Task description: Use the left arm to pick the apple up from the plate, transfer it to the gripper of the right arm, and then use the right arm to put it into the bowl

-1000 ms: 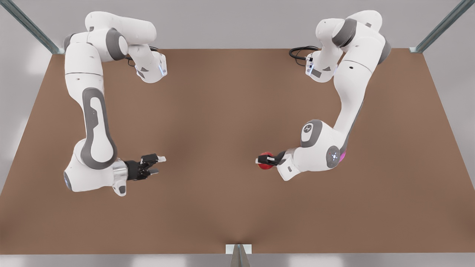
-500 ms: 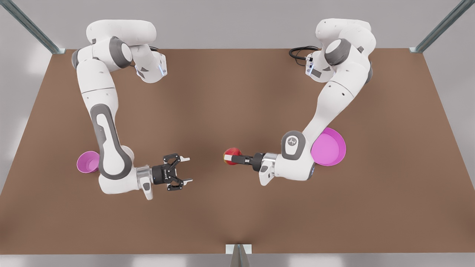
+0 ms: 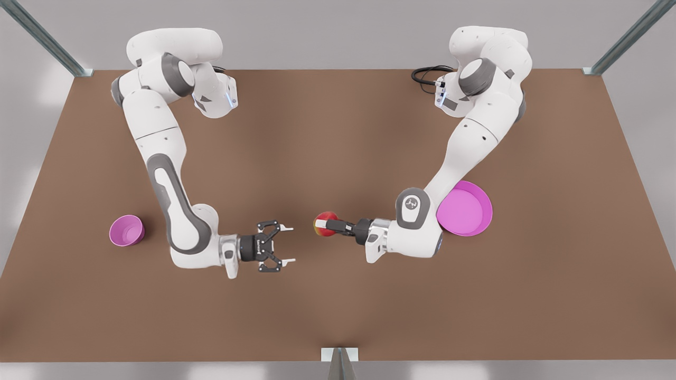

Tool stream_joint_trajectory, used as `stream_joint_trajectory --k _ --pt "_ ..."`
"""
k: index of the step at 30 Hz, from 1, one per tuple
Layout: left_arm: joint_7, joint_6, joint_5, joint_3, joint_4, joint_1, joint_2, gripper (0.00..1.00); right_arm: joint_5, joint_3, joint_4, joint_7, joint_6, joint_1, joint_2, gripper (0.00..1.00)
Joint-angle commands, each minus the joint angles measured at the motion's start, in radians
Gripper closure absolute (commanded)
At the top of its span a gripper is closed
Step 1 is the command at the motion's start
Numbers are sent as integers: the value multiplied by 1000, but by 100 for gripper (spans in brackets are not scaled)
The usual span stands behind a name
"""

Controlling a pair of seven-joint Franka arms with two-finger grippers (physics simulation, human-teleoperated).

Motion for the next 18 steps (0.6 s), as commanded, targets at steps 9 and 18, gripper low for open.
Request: stream_joint_trajectory --k 9,18 --pt "127 5 -9 -1 6 -1 1 22 86 41 -57 -391 34 2 -16 0" --pt "127 26 -9 -1 8 -7 6 22 107 68 -57 -391 42 14 -14 0"
